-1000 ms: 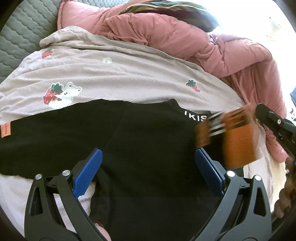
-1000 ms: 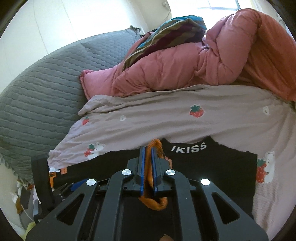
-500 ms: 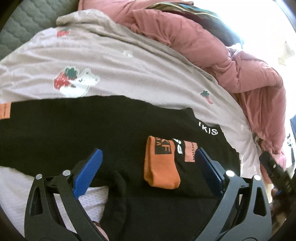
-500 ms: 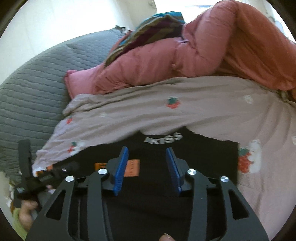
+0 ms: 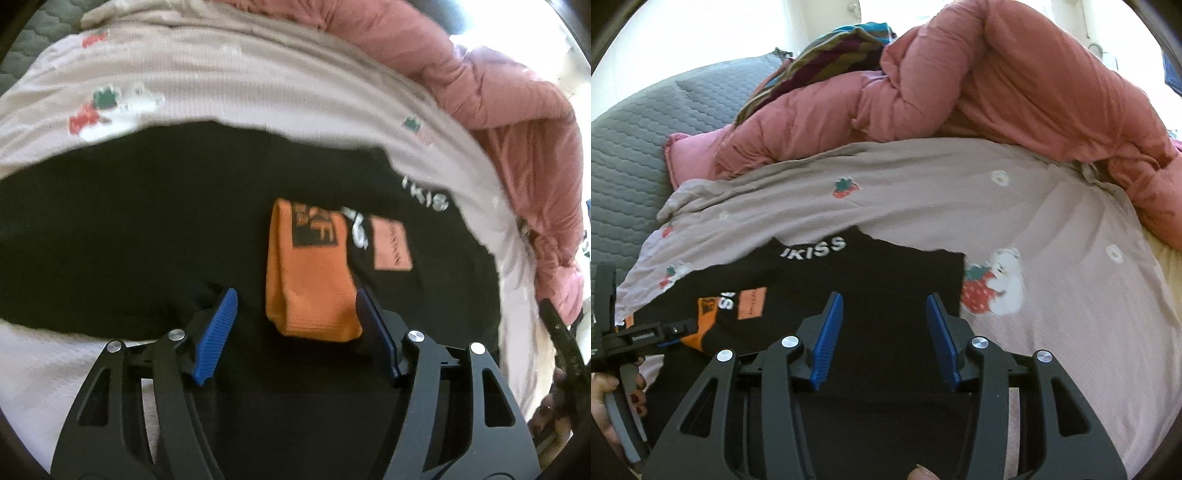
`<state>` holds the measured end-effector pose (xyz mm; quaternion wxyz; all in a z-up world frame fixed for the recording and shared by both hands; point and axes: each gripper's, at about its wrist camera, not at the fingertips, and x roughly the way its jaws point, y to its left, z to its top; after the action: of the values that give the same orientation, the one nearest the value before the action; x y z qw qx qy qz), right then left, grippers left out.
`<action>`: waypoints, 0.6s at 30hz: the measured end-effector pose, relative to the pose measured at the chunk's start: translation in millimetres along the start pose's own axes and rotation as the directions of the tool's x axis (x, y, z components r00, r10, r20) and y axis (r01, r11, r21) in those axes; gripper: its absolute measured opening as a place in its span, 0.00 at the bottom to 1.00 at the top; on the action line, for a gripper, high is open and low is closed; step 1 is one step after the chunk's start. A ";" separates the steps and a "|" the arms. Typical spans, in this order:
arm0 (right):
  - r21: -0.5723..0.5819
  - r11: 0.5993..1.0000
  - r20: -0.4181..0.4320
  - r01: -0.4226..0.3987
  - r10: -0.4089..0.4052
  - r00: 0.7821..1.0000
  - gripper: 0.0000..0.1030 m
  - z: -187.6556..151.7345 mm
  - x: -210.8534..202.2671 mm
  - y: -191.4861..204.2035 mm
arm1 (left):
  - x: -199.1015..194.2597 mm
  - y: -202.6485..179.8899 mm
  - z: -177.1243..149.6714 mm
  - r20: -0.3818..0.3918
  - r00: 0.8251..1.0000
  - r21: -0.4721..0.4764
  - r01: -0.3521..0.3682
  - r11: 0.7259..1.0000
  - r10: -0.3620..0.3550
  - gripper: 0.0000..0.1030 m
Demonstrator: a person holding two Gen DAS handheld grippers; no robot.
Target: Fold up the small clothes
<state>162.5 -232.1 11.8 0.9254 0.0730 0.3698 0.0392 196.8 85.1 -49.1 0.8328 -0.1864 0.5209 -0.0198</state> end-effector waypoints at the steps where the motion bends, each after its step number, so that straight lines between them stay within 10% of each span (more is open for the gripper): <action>1: 0.004 1.000 -0.005 0.002 -0.002 1.000 0.46 -1.7 0.2 -1.7 | 2.5 -2.3 -1.3 0.003 1.000 0.017 -0.018 1.000 0.018 0.57; 4: 0.021 1.000 -0.013 0.015 -0.015 1.000 0.47 -6.5 0.2 -11.2 | 5.0 -9.6 -2.7 0.027 0.998 0.051 -0.050 0.997 0.048 0.44; 5: 0.030 0.999 -0.015 0.019 -0.019 1.000 0.47 -7.5 0.2 -14.8 | 5.4 -12.5 -3.1 0.035 0.998 0.065 -0.046 0.997 0.043 0.17; 9: 0.052 0.998 -0.023 0.044 -0.043 0.999 0.47 -11.4 0.3 -26.8 | -3.7 -23.0 -2.2 0.097 0.992 0.139 -0.092 0.986 0.079 0.00; 18: 0.037 0.999 -0.016 0.034 -0.034 0.999 0.47 -12.0 0.2 -20.0 | -23.2 -5.7 8.2 0.091 0.993 0.103 -0.090 0.991 0.081 0.00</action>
<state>154.7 -250.5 -0.2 0.9216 0.0835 0.3786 0.0172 194.3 87.4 -24.1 0.8635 -0.1194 0.4900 -0.0039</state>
